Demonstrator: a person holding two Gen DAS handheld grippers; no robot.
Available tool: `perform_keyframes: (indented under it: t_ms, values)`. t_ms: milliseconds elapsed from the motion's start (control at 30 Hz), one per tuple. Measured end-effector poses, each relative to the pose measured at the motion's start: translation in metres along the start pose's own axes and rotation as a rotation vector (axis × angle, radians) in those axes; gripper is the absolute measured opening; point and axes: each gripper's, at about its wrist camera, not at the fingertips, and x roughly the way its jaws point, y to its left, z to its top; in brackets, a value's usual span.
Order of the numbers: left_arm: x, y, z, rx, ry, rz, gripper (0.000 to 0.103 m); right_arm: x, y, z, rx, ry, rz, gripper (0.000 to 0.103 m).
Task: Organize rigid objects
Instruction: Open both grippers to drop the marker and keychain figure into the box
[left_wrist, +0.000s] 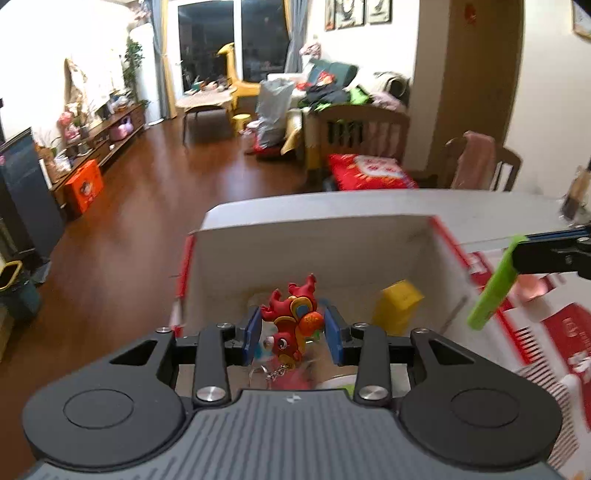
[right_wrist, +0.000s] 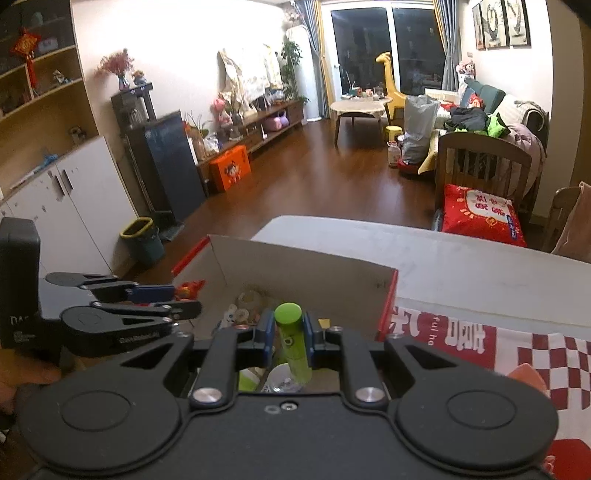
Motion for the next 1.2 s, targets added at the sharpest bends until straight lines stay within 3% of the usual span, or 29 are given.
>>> perform_keyframes:
  t_ms: [300,667,1200]
  values:
    - [0.033,0.022,-0.006,0.022,0.058,0.019,0.036,0.048,0.022,0.0,-0.012,0.083,0.025,0.015]
    - [0.057,0.011,-0.012,0.108,0.128,0.017,0.036,0.076,0.047,-0.011,-0.069,0.193,0.015,0.015]
    - [0.066,0.006,-0.026,0.059,0.24,-0.044,0.041,0.074,0.047,-0.012,-0.064,0.203,0.013,0.023]
